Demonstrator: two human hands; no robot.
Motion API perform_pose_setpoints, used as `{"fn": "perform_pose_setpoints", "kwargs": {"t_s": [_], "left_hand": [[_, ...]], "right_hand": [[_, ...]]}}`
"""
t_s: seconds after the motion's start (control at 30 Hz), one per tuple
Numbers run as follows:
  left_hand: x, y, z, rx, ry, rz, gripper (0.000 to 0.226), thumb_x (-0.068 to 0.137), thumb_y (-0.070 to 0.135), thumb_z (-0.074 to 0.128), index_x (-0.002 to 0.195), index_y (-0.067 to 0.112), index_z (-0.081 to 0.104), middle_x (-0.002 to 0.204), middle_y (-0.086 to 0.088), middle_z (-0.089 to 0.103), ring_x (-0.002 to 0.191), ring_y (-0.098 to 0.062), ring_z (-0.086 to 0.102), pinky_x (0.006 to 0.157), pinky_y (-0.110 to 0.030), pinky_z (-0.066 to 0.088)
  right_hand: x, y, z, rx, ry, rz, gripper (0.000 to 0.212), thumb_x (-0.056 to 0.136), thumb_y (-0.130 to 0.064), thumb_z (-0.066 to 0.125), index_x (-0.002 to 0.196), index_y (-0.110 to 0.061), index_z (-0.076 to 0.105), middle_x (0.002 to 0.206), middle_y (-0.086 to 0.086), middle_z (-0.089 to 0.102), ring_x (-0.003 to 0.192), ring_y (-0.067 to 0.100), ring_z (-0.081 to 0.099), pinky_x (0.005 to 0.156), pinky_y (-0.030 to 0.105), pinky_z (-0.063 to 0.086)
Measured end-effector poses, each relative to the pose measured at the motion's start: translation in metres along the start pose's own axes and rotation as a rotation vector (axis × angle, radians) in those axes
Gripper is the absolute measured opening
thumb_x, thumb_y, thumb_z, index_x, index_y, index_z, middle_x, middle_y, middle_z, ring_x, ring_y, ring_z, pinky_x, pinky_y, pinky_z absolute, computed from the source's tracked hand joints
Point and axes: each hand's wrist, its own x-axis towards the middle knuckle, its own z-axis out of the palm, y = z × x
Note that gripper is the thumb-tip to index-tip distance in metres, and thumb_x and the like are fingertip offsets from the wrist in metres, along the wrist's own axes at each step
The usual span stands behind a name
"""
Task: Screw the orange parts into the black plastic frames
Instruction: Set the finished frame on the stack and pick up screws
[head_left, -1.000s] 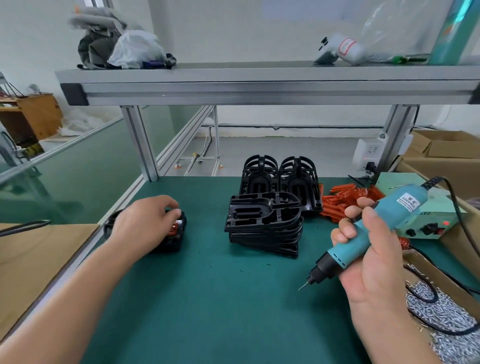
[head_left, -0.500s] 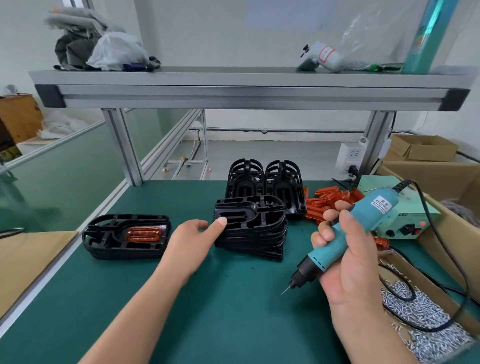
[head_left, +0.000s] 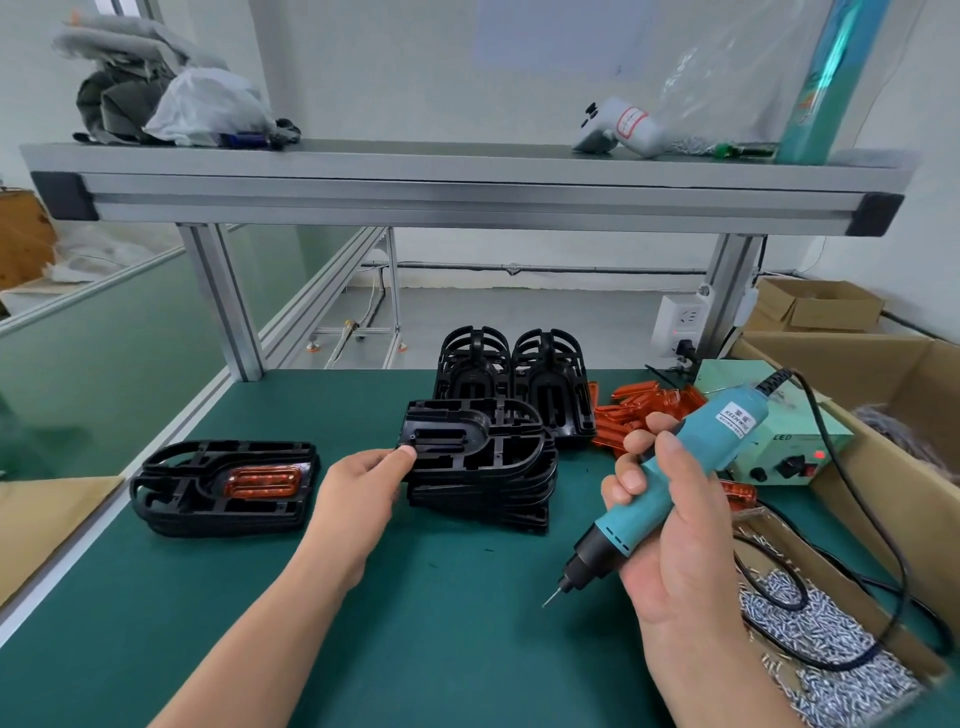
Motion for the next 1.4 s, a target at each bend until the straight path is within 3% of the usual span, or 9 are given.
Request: {"fn": "perform_pose_setpoints", "kwargs": {"t_s": [0.1, 0.2, 0.47, 0.57, 0.77, 0.9, 1.03, 1.2, 1.4], "left_hand": [[-0.002, 0.002, -0.001, -0.057, -0.002, -0.006, 0.044, 0.098, 0.04, 0.064, 0.054, 0.04, 0.066, 0.061, 0.007, 0.03, 0.05, -0.012, 0.021, 0.044, -0.022, 0.02], [-0.004, 0.002, -0.005, -0.133, -0.024, -0.029, 0.051, 0.101, 0.036, 0.064, 0.049, 0.037, 0.06, 0.059, 0.009, 0.029, 0.05, -0.011, 0.02, 0.042, -0.022, 0.018], [-0.004, -0.002, -0.028, -0.446, -0.094, -0.032, 0.041, 0.097, 0.028, 0.07, 0.065, 0.029, 0.044, 0.067, 0.001, 0.018, 0.052, -0.013, 0.016, 0.041, -0.019, 0.016], [-0.006, 0.001, -0.039, -0.466, -0.17, -0.048, 0.04, 0.081, 0.032, 0.078, 0.068, 0.027, 0.04, 0.064, 0.002, 0.017, 0.049, -0.012, 0.015, 0.041, -0.016, 0.016], [-0.019, 0.012, -0.059, 0.012, -0.521, -0.112, 0.024, 0.067, 0.037, 0.078, 0.072, 0.023, 0.06, 0.061, 0.001, 0.024, 0.051, -0.014, 0.017, 0.046, -0.018, 0.014], [-0.027, 0.016, -0.048, 0.283, -0.609, -0.094, 0.019, 0.066, 0.039, 0.074, 0.078, 0.024, 0.069, 0.062, 0.001, 0.03, 0.056, -0.017, 0.021, 0.049, -0.025, 0.014], [-0.032, 0.013, -0.033, 0.43, -0.607, -0.012, 0.026, 0.075, 0.041, 0.067, 0.082, 0.016, 0.072, 0.064, 0.003, 0.03, 0.059, -0.016, 0.024, 0.05, -0.025, 0.021], [-0.038, 0.008, -0.02, 0.518, -0.58, 0.042, 0.026, 0.08, 0.045, 0.064, 0.099, 0.036, 0.08, 0.074, 0.003, 0.064, 0.07, -0.01, 0.047, 0.069, -0.029, 0.039], [-0.045, 0.003, -0.011, 0.652, -0.478, 0.154, 0.031, 0.082, 0.053, 0.068, 0.111, 0.041, 0.062, 0.064, 0.01, 0.052, 0.054, -0.003, 0.044, 0.056, -0.025, 0.037]], "right_hand": [[0.0, 0.0, 0.0, -0.008, -0.005, 0.0, 0.02, 0.099, -0.018, 0.063, 0.118, -0.015, 0.058, 0.093, 0.003, 0.062, 0.063, 0.011, 0.05, 0.059, 0.023, 0.048], [0.001, 0.0, -0.001, -0.007, -0.001, 0.002, 0.021, 0.098, -0.018, 0.064, 0.118, -0.015, 0.058, 0.093, 0.003, 0.062, 0.063, 0.011, 0.05, 0.059, 0.023, 0.048], [0.001, 0.001, -0.002, 0.006, 0.0, 0.006, 0.02, 0.099, -0.018, 0.064, 0.118, -0.015, 0.059, 0.093, 0.004, 0.062, 0.064, 0.011, 0.05, 0.059, 0.023, 0.048], [0.001, 0.001, -0.002, -0.004, 0.007, -0.003, 0.02, 0.098, -0.019, 0.065, 0.117, -0.015, 0.06, 0.093, 0.004, 0.062, 0.064, 0.011, 0.049, 0.059, 0.023, 0.048], [0.002, 0.002, 0.0, 0.004, 0.017, -0.014, 0.018, 0.097, -0.018, 0.062, 0.115, -0.015, 0.061, 0.091, 0.004, 0.062, 0.062, 0.011, 0.048, 0.057, 0.023, 0.045], [0.002, 0.002, 0.0, 0.006, 0.009, 0.002, 0.02, 0.096, -0.019, 0.064, 0.116, -0.015, 0.06, 0.091, 0.004, 0.062, 0.062, 0.012, 0.049, 0.057, 0.023, 0.047], [0.001, 0.003, 0.0, -0.002, 0.01, -0.001, 0.014, 0.102, -0.015, 0.059, 0.115, -0.016, 0.06, 0.092, 0.004, 0.062, 0.062, 0.012, 0.05, 0.058, 0.023, 0.047], [0.001, 0.003, 0.0, -0.004, 0.011, 0.008, 0.015, 0.101, -0.015, 0.06, 0.116, -0.015, 0.059, 0.093, 0.004, 0.062, 0.063, 0.012, 0.05, 0.058, 0.023, 0.047], [0.0, 0.002, -0.001, 0.003, 0.008, 0.005, 0.016, 0.101, -0.016, 0.061, 0.116, -0.015, 0.059, 0.093, 0.005, 0.061, 0.063, 0.012, 0.049, 0.058, 0.023, 0.047]]}}
